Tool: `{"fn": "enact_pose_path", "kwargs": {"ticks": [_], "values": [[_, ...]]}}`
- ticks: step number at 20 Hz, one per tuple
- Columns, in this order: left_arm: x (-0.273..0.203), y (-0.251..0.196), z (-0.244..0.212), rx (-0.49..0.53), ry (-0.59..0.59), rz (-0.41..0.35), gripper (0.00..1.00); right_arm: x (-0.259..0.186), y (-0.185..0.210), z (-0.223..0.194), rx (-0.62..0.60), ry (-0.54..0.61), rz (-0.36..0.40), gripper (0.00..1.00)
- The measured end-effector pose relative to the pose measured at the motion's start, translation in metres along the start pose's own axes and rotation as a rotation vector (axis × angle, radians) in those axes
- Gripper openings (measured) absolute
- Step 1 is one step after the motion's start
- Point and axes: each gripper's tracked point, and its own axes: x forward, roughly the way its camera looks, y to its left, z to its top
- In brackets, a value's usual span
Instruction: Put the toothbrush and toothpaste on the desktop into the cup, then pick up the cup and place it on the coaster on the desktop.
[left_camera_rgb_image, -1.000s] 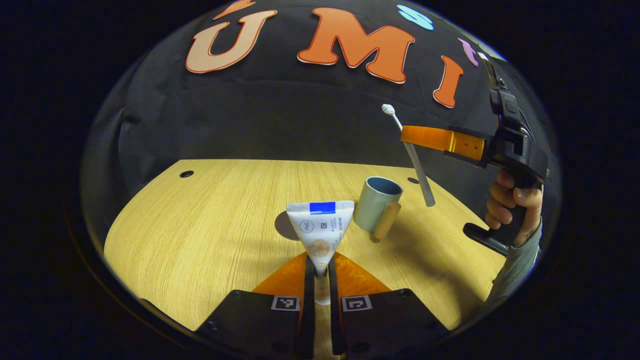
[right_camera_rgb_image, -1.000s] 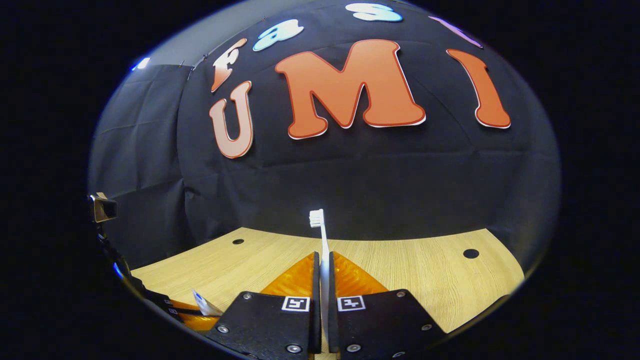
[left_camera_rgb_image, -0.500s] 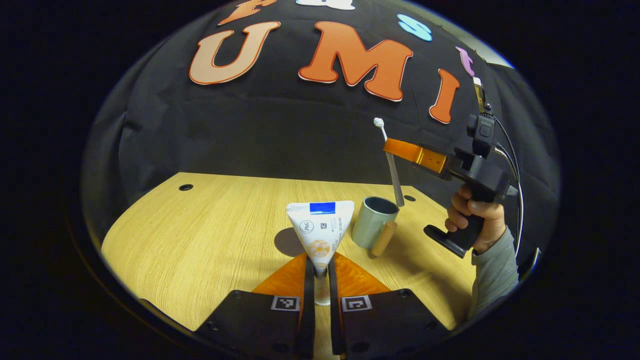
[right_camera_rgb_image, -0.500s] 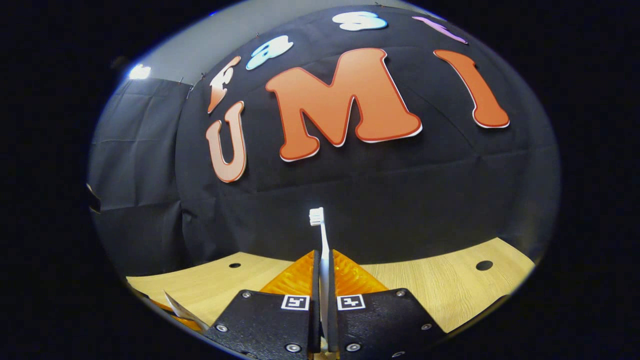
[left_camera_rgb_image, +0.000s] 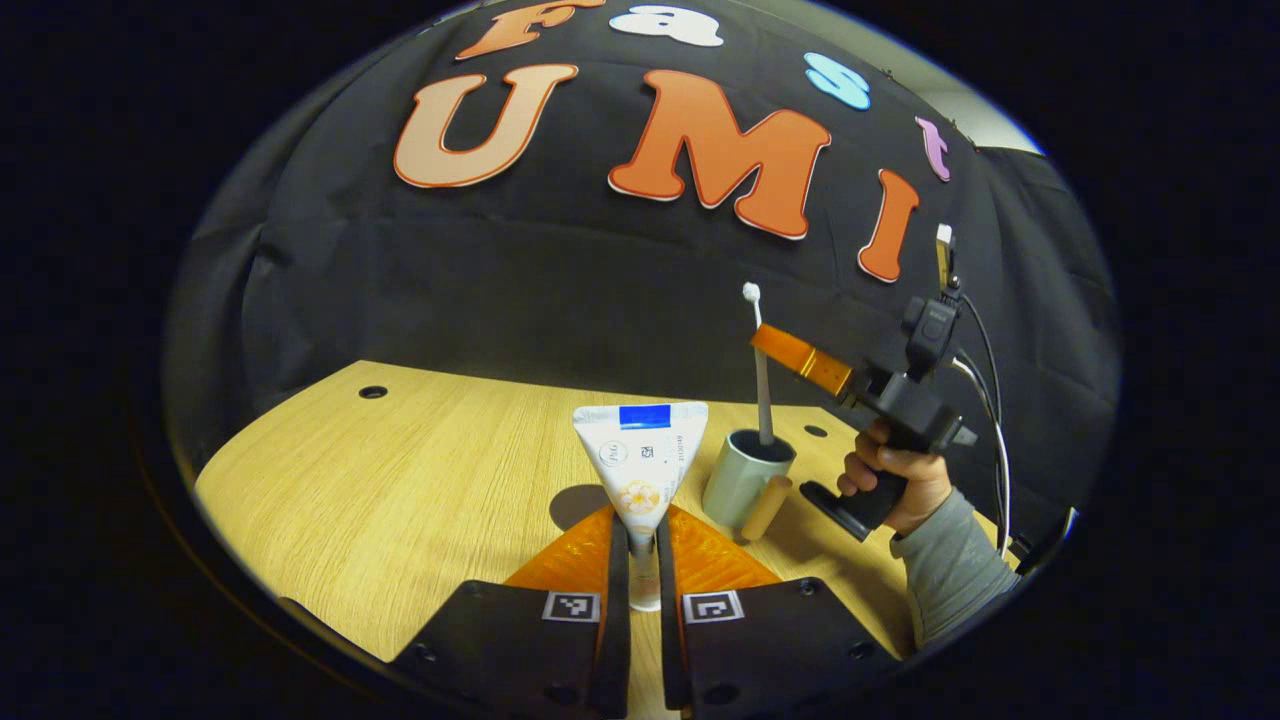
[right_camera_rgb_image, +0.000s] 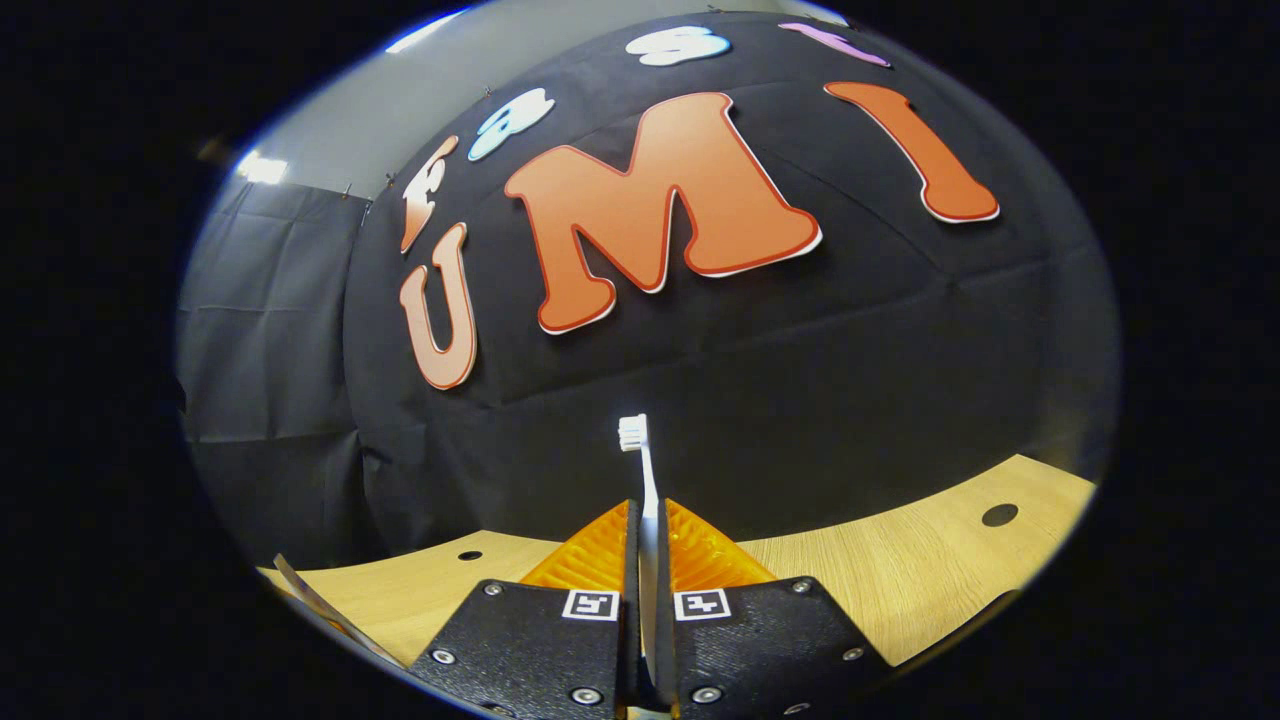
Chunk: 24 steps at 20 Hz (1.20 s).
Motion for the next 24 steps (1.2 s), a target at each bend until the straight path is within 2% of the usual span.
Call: {"fn": "enact_pose_path", "kwargs": {"ticks": [9,11,12,14,21,24], "values": [[0.014,-0.007,0.034,0.029,-0.14,-0.016,0.16,-0.009,-0.017,-0.024,-0.032,0.019,-0.055,0.06],[0.017,-0.012,0.038,0.037,-0.159,-0.021,0.16,-0.012,-0.018,-0.026,-0.04,0.014,-0.061,0.1],[0.018,-0.014,0.041,0.04,-0.167,-0.025,0.16,-0.013,-0.02,-0.026,-0.043,0.012,-0.069,0.06],[0.025,-0.02,0.046,0.043,-0.179,-0.037,0.15,-0.018,-0.023,-0.029,-0.046,0.026,-0.087,0.06],[0.055,-0.036,0.062,0.071,-0.245,-0.052,0.16,-0.034,-0.026,-0.031,-0.065,0.055,-0.133,0.07],[0.064,-0.043,0.071,0.055,-0.264,-0.063,0.16,-0.042,-0.029,-0.034,-0.111,0.07,-0.15,0.09]]}}
